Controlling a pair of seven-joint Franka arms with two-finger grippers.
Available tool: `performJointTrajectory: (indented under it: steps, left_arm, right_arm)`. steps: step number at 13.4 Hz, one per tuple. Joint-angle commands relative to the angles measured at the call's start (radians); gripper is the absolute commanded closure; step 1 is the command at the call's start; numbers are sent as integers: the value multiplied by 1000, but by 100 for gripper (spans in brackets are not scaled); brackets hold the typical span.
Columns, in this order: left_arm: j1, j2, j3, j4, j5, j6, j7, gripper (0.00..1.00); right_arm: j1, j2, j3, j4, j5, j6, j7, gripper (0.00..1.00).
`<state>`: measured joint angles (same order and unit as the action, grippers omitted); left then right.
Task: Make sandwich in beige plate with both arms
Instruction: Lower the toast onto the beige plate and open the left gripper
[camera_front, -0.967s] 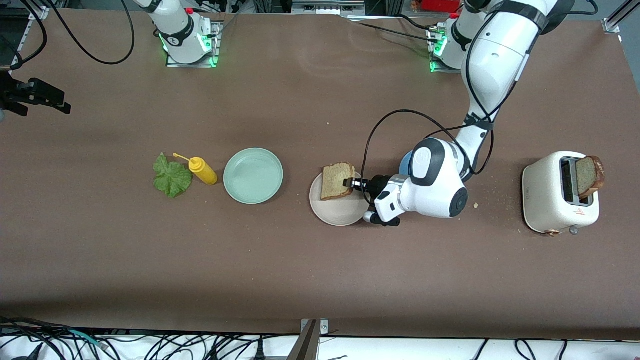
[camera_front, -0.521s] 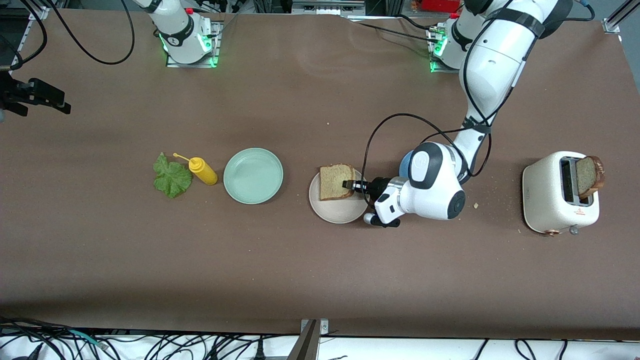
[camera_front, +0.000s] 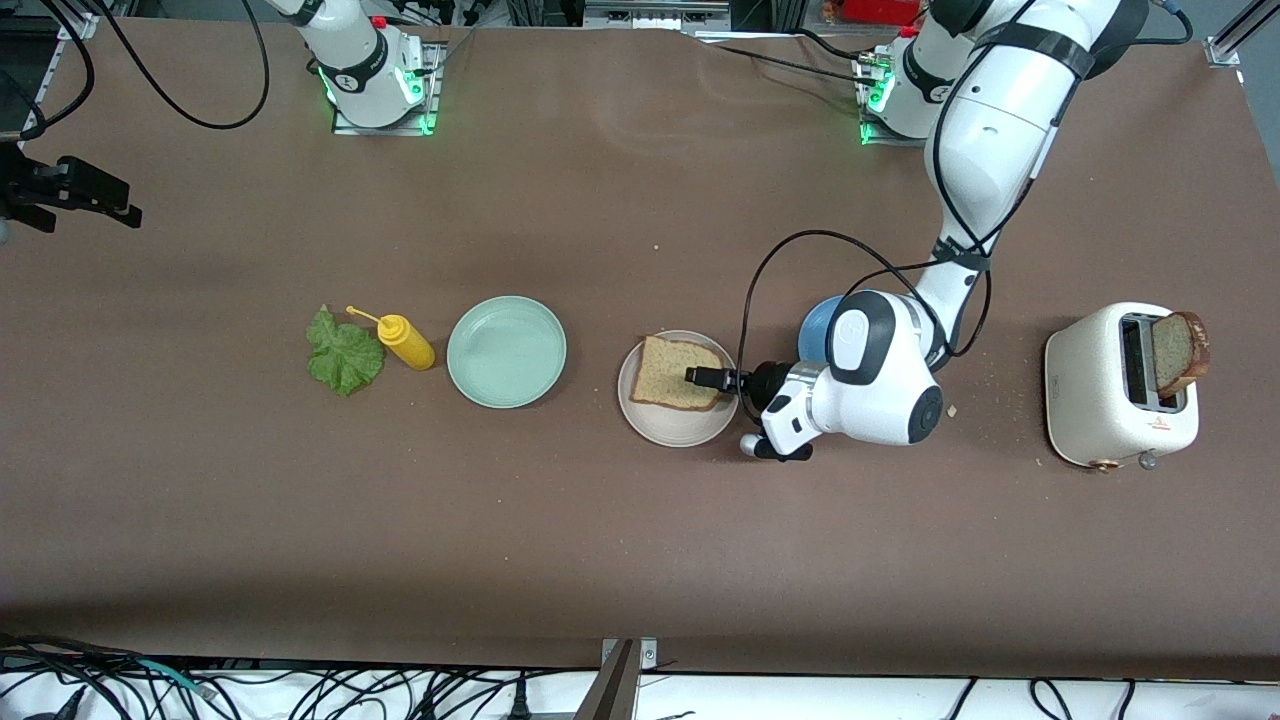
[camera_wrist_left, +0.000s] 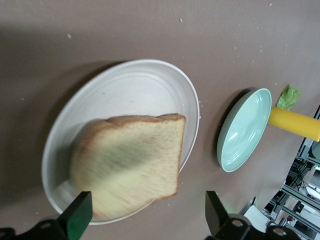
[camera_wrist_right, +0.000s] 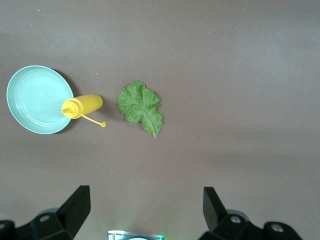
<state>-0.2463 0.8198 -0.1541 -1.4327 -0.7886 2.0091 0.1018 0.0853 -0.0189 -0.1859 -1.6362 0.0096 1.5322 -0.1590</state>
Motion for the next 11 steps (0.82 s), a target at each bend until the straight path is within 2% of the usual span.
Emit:
performJointTrajectory:
  steps: [1, 5, 11]
  left_arm:
    - [21, 2, 8, 23, 14, -4, 4, 0]
    - [48, -19, 33, 24, 124, -12, -7, 0]
    - [79, -123, 90, 12, 337, -69, -54, 0]
  right_arm:
    - [5, 8, -4, 24, -8, -23, -1, 0]
    - [5, 8, -3, 22, -10, -21, 1, 0]
    - [7, 10, -1, 22, -13, -32, -2, 0]
